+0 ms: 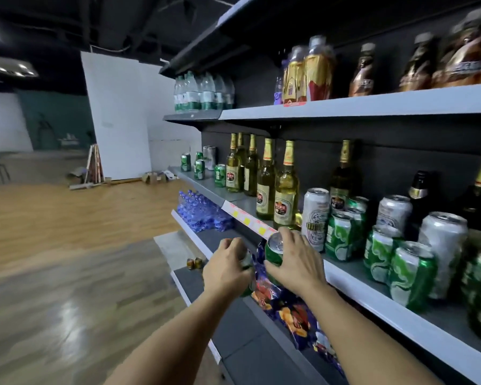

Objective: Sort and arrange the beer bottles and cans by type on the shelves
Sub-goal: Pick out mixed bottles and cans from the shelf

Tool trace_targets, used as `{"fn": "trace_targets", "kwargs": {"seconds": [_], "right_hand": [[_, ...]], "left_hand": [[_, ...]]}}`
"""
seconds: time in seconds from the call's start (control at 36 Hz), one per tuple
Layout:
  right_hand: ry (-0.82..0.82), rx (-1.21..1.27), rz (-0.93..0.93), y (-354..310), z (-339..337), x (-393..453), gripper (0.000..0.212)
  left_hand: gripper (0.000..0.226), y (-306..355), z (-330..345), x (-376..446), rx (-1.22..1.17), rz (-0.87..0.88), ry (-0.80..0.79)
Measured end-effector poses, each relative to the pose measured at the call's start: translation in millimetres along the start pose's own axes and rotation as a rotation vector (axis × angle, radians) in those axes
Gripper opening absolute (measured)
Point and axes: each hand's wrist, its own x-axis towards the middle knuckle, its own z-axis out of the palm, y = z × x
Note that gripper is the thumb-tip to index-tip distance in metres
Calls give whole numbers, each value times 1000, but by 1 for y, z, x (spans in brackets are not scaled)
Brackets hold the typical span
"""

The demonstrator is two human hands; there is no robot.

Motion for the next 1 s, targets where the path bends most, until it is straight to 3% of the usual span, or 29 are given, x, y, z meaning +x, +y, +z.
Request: {"fn": "trace_targets", "kwargs": {"seconds": [0.25, 0.33, 0.39, 0.47, 0.53, 0.78, 1.0], "right_hand": [[38, 16, -131, -23, 47, 134, 75], [47, 19, -149, -28, 68, 173, 75], [60, 34, -135, -33, 83, 200, 74], [78, 27, -81, -44, 106, 239, 74], [95, 30, -19, -51, 120, 264, 72], [164, 142, 308, -66, 168, 369, 71], [155, 47, 379, -48, 201, 424, 76]], "left_hand": [[51, -44, 13, 146, -69, -21, 136], [69, -65, 20, 190, -185, -85, 212], [66, -78, 24, 220, -255, -136, 234], [41, -101, 30, 270, -228, -123, 215], [36, -116, 35, 304, -218, -83, 214], [50, -143, 57, 428, -295, 88, 147], [55, -141, 102, 491, -388, 156, 34]]}}
